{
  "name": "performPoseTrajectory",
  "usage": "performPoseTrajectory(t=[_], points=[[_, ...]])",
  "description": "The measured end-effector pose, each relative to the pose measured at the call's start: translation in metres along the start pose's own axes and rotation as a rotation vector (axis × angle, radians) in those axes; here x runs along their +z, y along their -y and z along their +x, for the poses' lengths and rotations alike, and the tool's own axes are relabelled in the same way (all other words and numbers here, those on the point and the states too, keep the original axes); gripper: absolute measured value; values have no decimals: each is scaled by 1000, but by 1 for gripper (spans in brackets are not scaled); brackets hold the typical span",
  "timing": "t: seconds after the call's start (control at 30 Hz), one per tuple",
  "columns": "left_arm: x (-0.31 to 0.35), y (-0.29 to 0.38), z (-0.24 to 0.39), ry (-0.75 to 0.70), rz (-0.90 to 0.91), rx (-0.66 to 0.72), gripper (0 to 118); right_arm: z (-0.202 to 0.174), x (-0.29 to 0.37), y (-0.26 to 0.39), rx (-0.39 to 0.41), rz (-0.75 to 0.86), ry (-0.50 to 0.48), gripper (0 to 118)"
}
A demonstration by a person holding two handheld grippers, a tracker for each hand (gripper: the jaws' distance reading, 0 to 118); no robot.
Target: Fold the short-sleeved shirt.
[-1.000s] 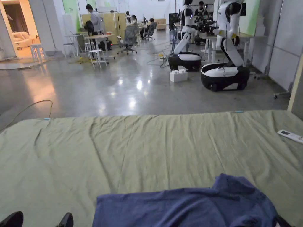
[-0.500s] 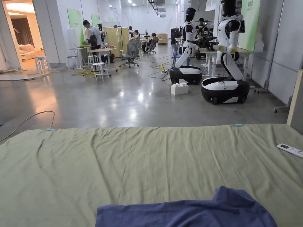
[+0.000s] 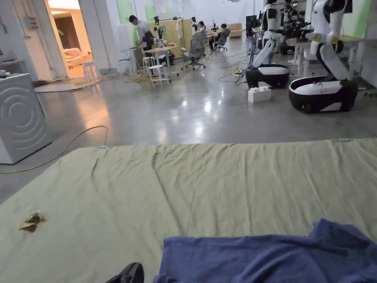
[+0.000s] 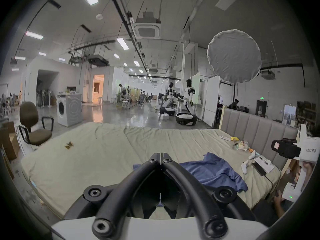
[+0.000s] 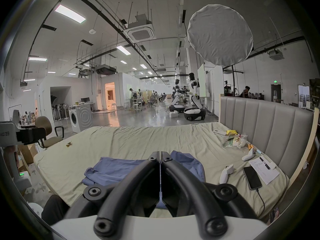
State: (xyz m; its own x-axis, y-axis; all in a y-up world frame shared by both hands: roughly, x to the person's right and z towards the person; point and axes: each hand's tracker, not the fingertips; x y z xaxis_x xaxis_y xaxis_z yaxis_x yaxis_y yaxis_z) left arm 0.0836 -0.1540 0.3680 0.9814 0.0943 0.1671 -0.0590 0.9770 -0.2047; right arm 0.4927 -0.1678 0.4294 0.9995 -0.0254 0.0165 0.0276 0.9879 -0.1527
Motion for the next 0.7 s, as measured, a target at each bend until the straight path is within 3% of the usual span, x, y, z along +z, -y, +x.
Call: performPoseTrajectory(t=[0.1, 0.17, 0.23, 0.27, 0.3, 0.33, 0.47, 0.7], points=[[-36, 34, -31, -12, -125, 93, 0, 5, -4, 11, -29, -41, -15, 1], [-64, 62, -55, -5, -231, 203, 9, 9, -7, 20, -68, -87, -35, 1], [-91, 90, -68, -27, -327, 252, 28, 12, -8, 27, -74, -112, -37, 1], [-104, 104, -73, -28, -353, 259, 44, 13, -9, 31, -70, -125, -32, 1], [-120, 117, -76, -31, -401, 264, 68, 15, -9, 35, -66, -139, -25, 1], [-134, 129, -76, -37, -446, 254, 75, 18, -9, 38, -66, -155, -21, 1], [-185, 167, -81, -40, -555, 268, 75, 32, -5, 57, -68, -201, -6, 1], [-226, 176, -79, -101, -567, 340, 70, 49, -1, 75, -75, -268, 43, 1]])
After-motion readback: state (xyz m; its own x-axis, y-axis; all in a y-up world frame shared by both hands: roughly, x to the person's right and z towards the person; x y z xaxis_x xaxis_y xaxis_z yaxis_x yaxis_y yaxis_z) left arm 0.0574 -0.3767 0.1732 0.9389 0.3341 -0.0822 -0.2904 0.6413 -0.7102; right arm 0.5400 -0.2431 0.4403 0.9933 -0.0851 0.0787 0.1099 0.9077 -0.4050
